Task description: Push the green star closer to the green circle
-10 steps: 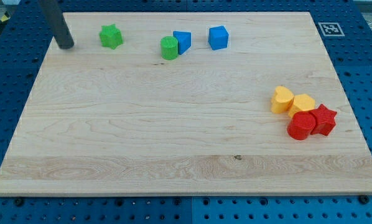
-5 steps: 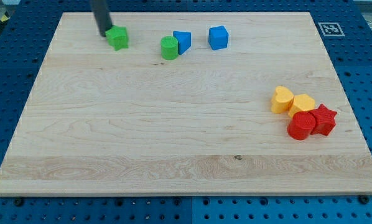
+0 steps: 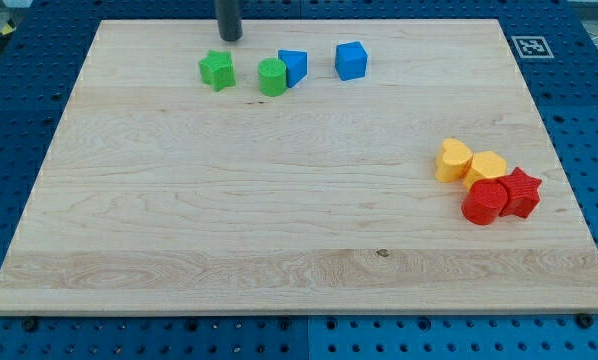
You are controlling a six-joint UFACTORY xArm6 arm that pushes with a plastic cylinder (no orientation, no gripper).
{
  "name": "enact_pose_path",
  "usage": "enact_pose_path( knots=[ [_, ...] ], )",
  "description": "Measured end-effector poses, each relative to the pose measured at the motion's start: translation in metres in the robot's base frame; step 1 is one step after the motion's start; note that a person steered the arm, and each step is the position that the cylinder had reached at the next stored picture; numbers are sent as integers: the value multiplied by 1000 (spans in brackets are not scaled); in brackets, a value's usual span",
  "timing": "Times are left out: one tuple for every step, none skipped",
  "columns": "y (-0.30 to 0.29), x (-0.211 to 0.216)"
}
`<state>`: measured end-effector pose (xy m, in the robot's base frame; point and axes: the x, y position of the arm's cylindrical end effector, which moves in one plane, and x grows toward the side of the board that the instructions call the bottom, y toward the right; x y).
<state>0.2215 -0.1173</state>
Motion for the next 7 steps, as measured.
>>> enact_pose_path(
  knots=[
    [-32,19],
    [-66,47],
    [-86,82],
    [-81,96],
    [-58,96],
    [-29,96],
    [-3,96]
  ],
)
